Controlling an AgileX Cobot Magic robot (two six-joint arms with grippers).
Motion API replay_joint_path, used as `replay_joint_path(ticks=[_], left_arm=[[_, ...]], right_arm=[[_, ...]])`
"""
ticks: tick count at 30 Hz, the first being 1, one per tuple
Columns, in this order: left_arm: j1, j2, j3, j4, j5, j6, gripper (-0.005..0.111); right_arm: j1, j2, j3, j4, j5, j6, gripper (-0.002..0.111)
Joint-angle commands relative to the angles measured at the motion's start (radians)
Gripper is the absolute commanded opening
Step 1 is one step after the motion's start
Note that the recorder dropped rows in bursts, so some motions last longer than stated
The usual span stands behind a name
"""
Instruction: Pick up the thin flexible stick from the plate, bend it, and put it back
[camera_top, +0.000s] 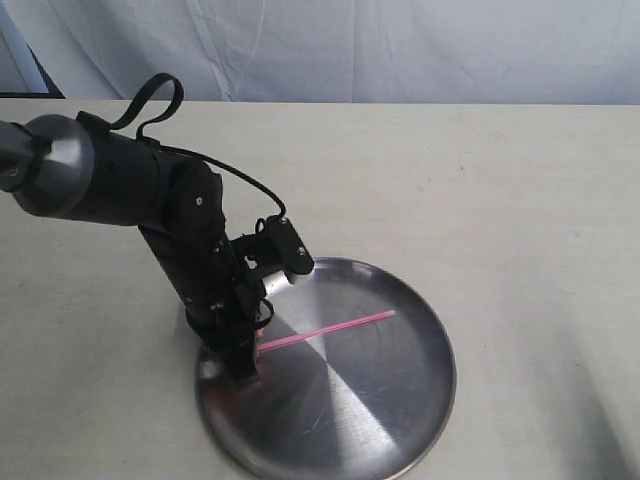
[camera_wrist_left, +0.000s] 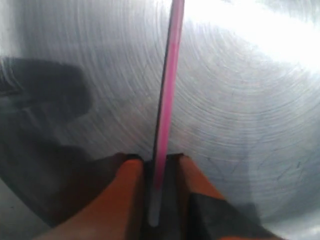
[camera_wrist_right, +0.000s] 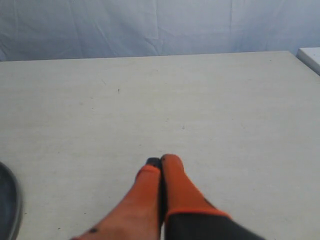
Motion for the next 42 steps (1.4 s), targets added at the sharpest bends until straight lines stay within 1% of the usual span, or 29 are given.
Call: replay_joint_path(ticks=[1, 6, 15, 18, 22, 24, 25, 28, 29, 32, 33, 34, 36, 38, 40, 42], left_arm=[[-0.004, 0.030, 0.016, 0.031, 0.053, -0.014, 0.000], [-0.004, 0.019, 0.016, 0.020, 0.065, -0.022, 0.000], [-0.004, -0.134, 0.016, -0.027, 0.066, -0.020, 0.000], [-0.004, -0.147, 0.016, -0.033, 0.073, -0.020, 0.000], [-0.004, -0.169, 0.016, -0.036, 0.087, -0.020, 0.000], [-0.004, -0.187, 0.016, -0.038, 0.089, -0.020, 0.000], [-0.004, -0.197, 0.016, -0.041, 0.089, -0.020, 0.000], [-0.004, -0.226, 0.016, -0.044, 0.088, -0.020, 0.000], [-0.004, -0.238, 0.016, -0.047, 0.088, -0.020, 0.000], [-0.004, -0.271, 0.016, -0.071, 0.088, -0.020, 0.000], [-0.004, -0.281, 0.016, -0.079, 0.086, -0.020, 0.000], [-0.004, -0.292, 0.016, -0.084, 0.082, -0.020, 0.000], [-0.004, -0.310, 0.016, -0.090, 0.072, -0.020, 0.000], [-0.004, -0.325, 0.016, -0.116, 0.059, -0.020, 0.000], [-0.004, -0.338, 0.016, -0.148, 0.049, -0.013, 0.000], [-0.004, -0.347, 0.016, -0.182, 0.044, 0.006, 0.000]], right_arm=[[-0.005, -0.004, 0.003, -0.001, -0.011, 0.000, -0.001], [-0.005, -0.004, 0.003, -0.001, -0.009, 0.000, -0.001], [-0.005, -0.004, 0.003, -0.001, -0.009, 0.000, -0.001], [-0.005, -0.004, 0.003, -0.021, -0.013, 0.000, -0.001], [-0.005, -0.004, 0.003, -0.108, -0.097, 0.000, -0.001], [-0.005, -0.004, 0.003, -0.121, -0.211, 0.000, -0.001], [-0.005, -0.004, 0.003, -0.078, -0.274, 0.035, -0.001], [-0.005, -0.004, 0.003, 0.130, -0.517, 0.231, -0.001], [-0.005, -0.004, 0.003, 0.183, -0.589, 0.258, -0.001], [-0.005, -0.004, 0.003, 0.286, -0.783, 0.266, -0.001], [-0.005, -0.004, 0.003, 0.306, -0.843, 0.293, -0.001], [-0.005, -0.004, 0.003, 0.315, -0.886, 0.364, -0.001], [-0.005, -0.004, 0.003, 0.343, -0.907, 0.533, -0.001], [-0.005, 0.000, 0.003, 0.338, -0.819, 0.666, -0.001], [-0.005, 0.000, -0.012, 0.250, -0.693, 0.865, -0.001], [-0.005, 0.000, -0.014, 0.144, -0.636, 1.126, -0.001]])
